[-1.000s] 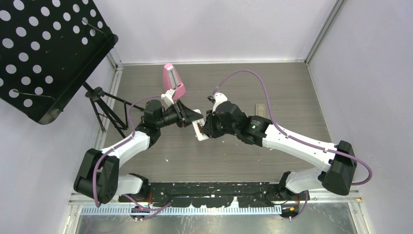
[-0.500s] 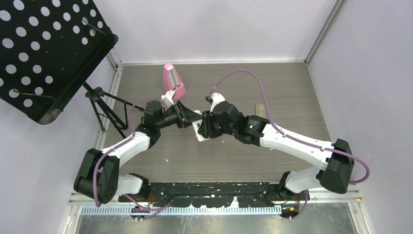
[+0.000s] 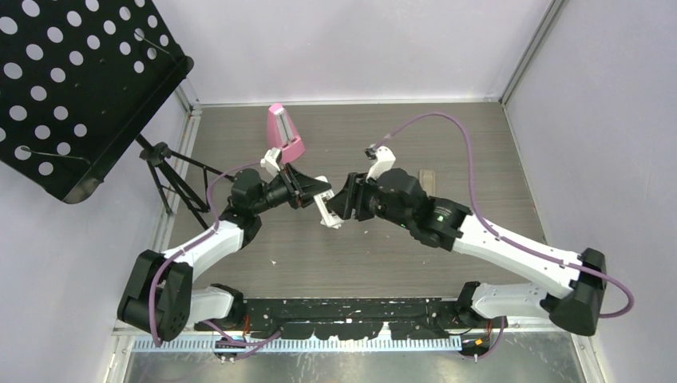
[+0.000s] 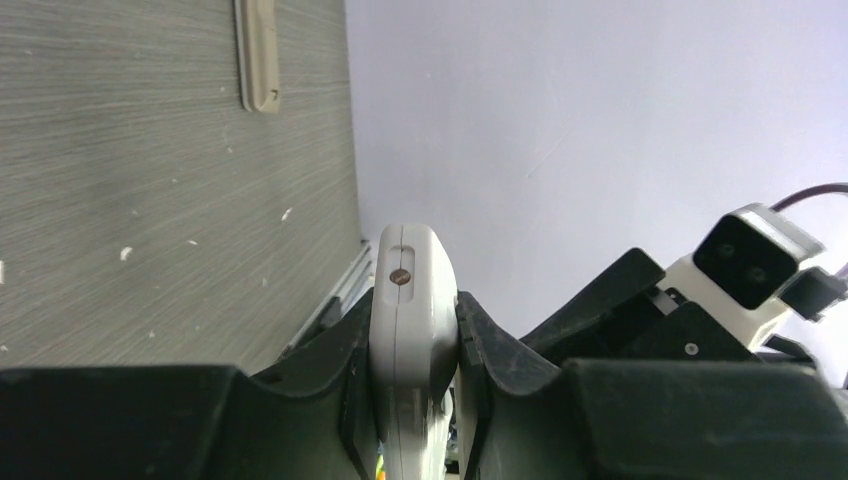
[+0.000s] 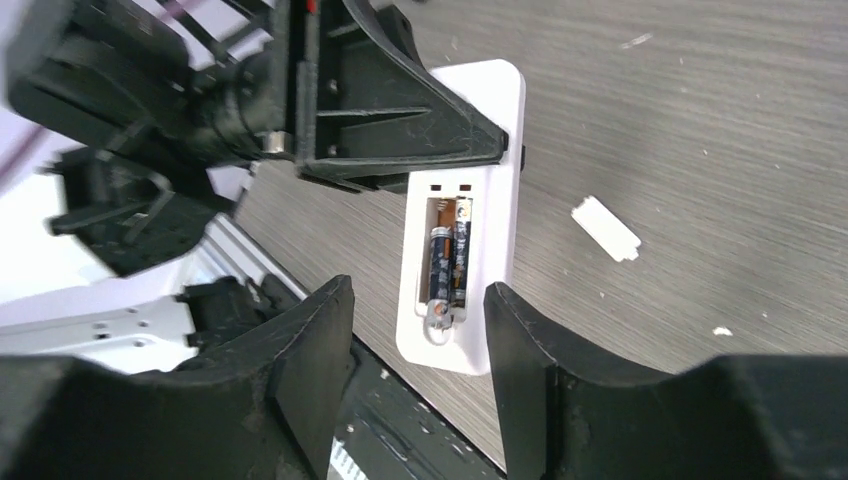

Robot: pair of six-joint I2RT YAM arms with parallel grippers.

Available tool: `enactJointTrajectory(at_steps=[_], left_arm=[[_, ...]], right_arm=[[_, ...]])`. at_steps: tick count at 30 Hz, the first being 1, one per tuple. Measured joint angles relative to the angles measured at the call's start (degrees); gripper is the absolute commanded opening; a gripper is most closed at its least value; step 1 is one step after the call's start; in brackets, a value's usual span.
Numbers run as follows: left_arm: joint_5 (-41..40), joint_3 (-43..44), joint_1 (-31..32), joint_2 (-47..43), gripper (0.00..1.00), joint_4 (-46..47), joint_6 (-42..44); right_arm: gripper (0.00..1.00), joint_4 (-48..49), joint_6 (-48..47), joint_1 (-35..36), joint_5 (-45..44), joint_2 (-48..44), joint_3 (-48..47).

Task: Load the batteries into the remote control
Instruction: Load the battery into the remote control.

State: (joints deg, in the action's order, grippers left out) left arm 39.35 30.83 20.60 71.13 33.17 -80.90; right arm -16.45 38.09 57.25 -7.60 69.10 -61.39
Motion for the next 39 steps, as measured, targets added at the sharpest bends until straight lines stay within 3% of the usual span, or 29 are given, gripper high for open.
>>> enactJointTrajectory(at_steps=[6, 14, 21, 25, 39], left_arm=[[-3.37, -2.49, 0.0, -1.38, 0.0, 6.8, -8.7], [-9.86, -3.04, 0.02, -7.08, 0.0, 11.17, -18.73], [-13.7, -3.04, 0.33, -9.6, 0.0, 12.61, -23.37], [-14.69, -3.04, 0.44, -9.6, 0.0, 12.85, -24.22], [-14.82, -3.04, 0.66, -9.51, 0.0, 14.47, -25.18]], right_arm=[[0.75, 6.99, 4.48, 0.0, -3.15, -8.33, 5.31], [0.77, 18.88, 15.26, 0.0, -6.91, -15.8, 13.7], [0.78, 23.63, 22.6, 0.0, -5.84, -11.72, 13.7], [0.73, 26.18, 25.46, 0.0, -4.9, -8.28, 13.68], [0.69, 29.7, 28.04, 0.0, -4.59, -5.35, 12.5]])
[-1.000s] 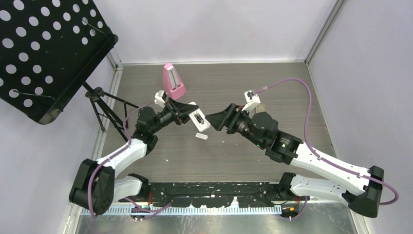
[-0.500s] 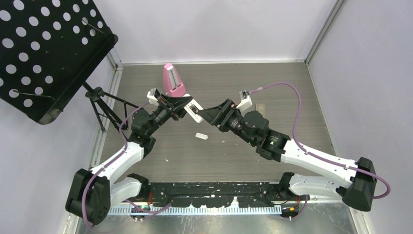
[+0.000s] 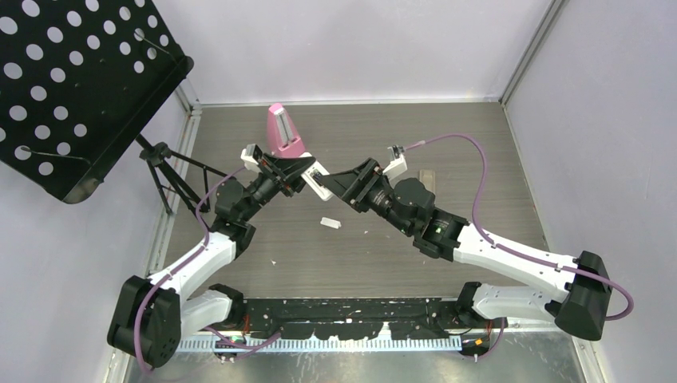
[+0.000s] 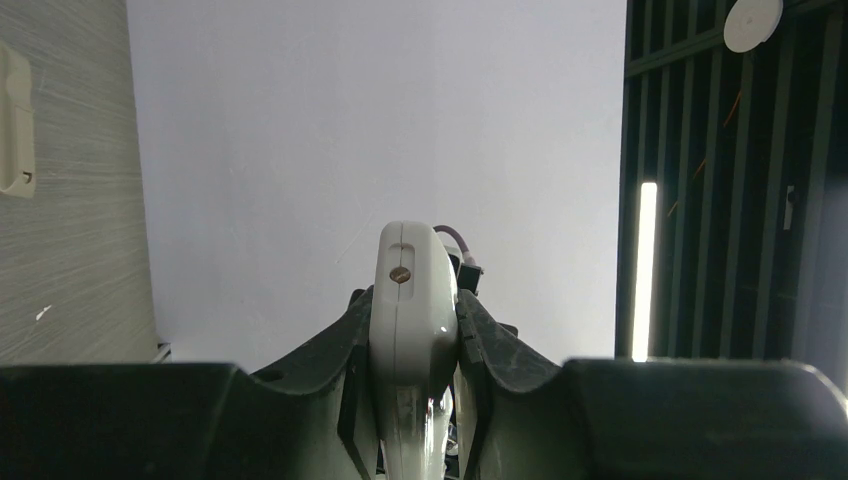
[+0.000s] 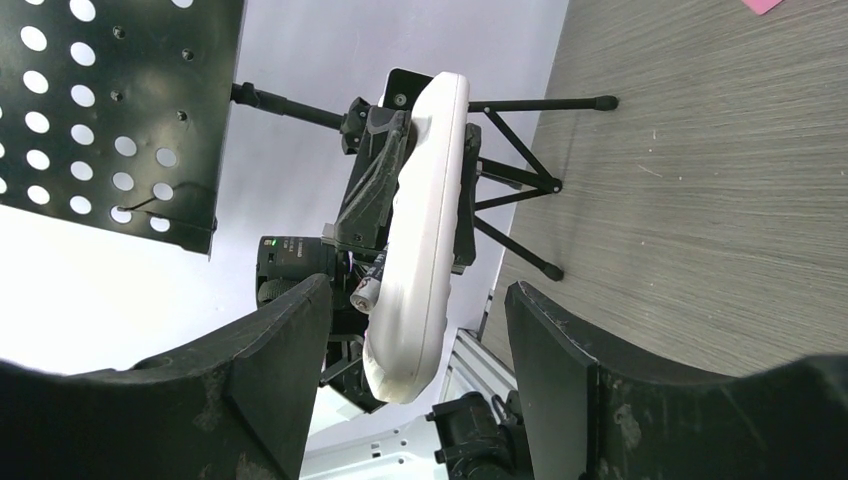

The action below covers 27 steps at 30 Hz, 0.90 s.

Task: Load the batteries into the remote control
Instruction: Load the battery into the remote control.

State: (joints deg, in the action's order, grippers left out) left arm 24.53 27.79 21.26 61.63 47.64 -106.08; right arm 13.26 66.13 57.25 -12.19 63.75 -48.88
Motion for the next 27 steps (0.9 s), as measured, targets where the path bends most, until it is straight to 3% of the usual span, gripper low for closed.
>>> enactJointTrajectory(at_steps=[8, 27], left_arm=[[0.04, 0.0, 0.0, 0.02, 0.0, 0.46, 0.0], [1.09, 0.02, 0.0, 1.75, 0.0, 1.03, 0.28]], right_arm=[[0.7, 0.0, -0.07, 0.0, 0.26, 0.39, -0.46], [0.56, 0.35, -0.02, -0.11, 1.42, 3.67, -1.29]])
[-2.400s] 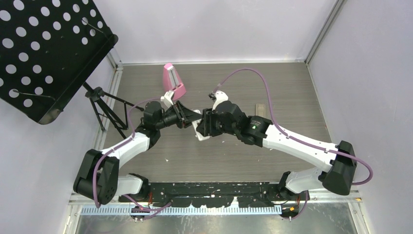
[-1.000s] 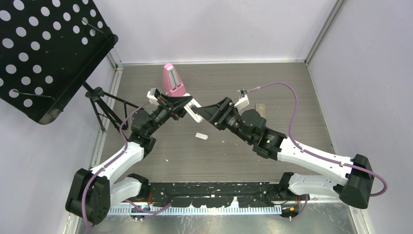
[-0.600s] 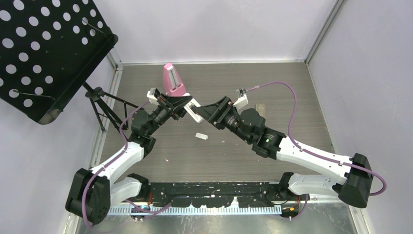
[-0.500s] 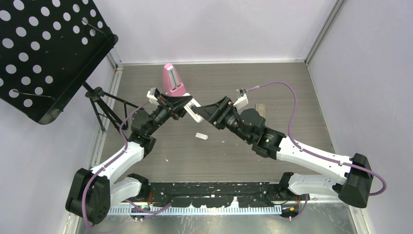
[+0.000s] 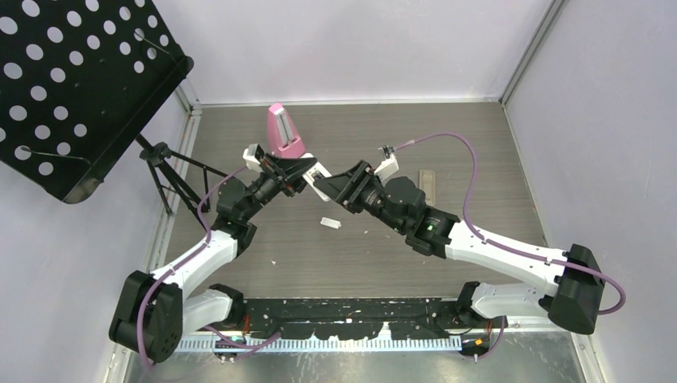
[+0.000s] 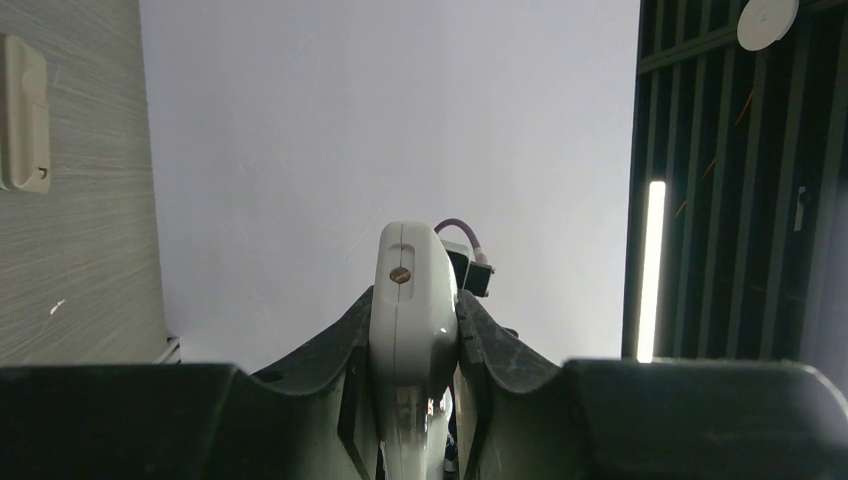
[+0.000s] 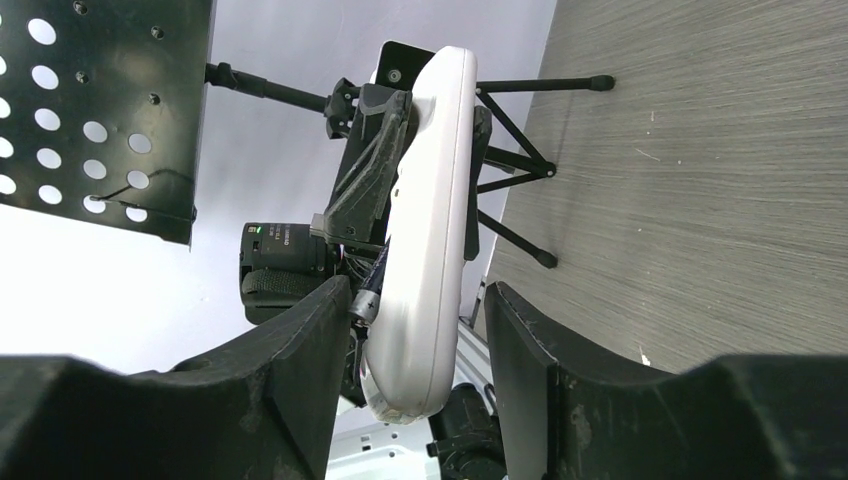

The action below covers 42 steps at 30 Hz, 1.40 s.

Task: Load the batteries into the remote control
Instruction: Load the battery into the remote control.

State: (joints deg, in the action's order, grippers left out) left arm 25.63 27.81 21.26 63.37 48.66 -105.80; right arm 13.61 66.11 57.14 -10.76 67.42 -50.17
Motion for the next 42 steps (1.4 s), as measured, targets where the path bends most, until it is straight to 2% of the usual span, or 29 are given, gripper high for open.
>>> enactJointTrajectory(at_steps=[3, 6, 8, 18, 21, 27, 42], left_arm=[[0.35, 0.02, 0.0, 0.0, 0.0, 0.02, 0.15], [0.72, 0.04, 0.0, 0.0, 0.0, 0.33, 0.33], [1.05, 0.13, 0.0, 0.0, 0.0, 0.83, 0.44], [1.2, 0.15, 0.02, 0.0, 0.0, 1.77, 1.2], [1.18, 0.15, 0.02, 0.07, 0.0, 1.79, 1.22], [1.18, 0.15, 0.02, 0.37, 0.0, 1.9, 1.22], [1.49, 0.15, 0.02, 0.66, 0.0, 1.86, 1.68]], right_arm=[[0.56, 0.02, 0.02, 0.0, 0.24, 0.15, -0.2], [0.77, -0.07, 0.0, 0.0, 0.28, 0.22, -0.22], [0.83, -0.52, -0.02, -0.09, 0.26, 0.39, -0.22], [0.86, -0.46, -0.72, -0.66, 1.36, -0.02, -0.15], [0.83, 0.24, -0.9, -0.66, 1.68, -0.92, 0.02], [0.67, 1.2, -1.22, -0.66, 1.86, -2.05, 0.63], [0.44, 0.9, -0.24, -1.4, 1.9, -2.05, 1.11]])
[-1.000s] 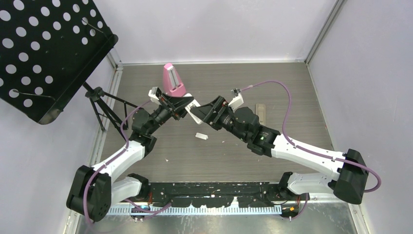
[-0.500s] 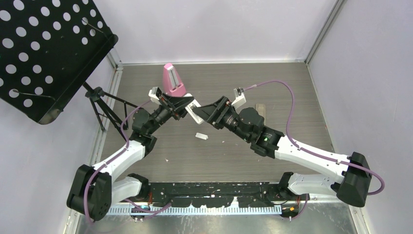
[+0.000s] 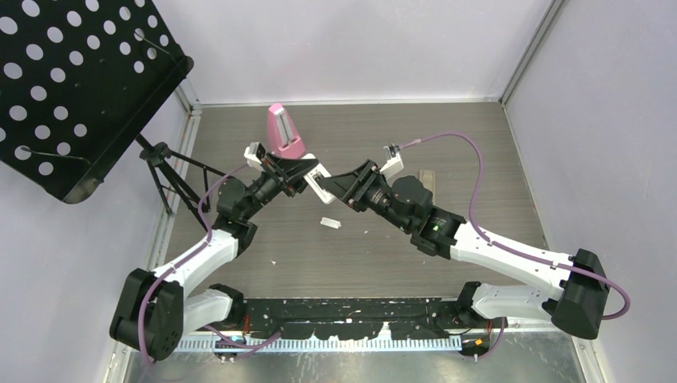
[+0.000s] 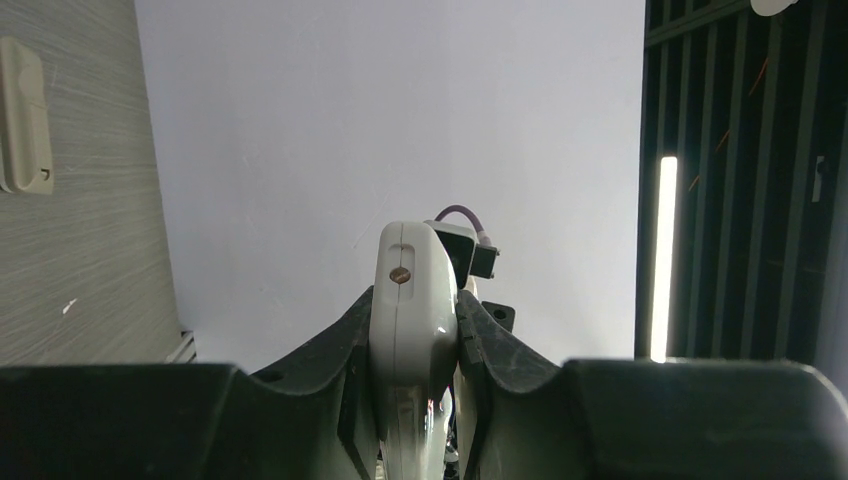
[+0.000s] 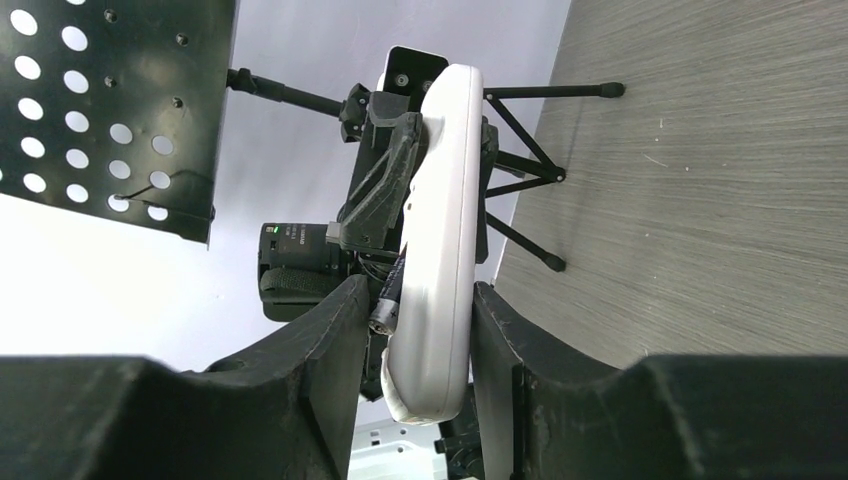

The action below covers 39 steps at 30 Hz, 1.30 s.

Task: Load the batteries into the remote control
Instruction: Load the battery into the remote control.

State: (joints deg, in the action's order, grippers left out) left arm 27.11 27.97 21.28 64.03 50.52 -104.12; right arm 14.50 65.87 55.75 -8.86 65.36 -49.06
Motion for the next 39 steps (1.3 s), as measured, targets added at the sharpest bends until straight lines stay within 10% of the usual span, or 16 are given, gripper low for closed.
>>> enactJointTrajectory(at_steps=[17, 24, 39], left_arm=[[1.84, 1.27, -0.04, 0.26, 0.0, -0.68, 3.76], [7.23, 3.3, -0.48, 1.18, 0.0, -1.75, 12.92], [16.15, 1.79, -2.23, 2.16, 0.0, -13.03, 40.17]], right_arm=[[0.4, -7.43, 1.68, -0.72, -0.37, 2.93, -4.68], [0.75, -13.46, -1.03, -1.14, -0.85, 3.06, -6.08], [0.75, -16.39, -16.96, -1.9, 5.49, -9.05, -0.87]])
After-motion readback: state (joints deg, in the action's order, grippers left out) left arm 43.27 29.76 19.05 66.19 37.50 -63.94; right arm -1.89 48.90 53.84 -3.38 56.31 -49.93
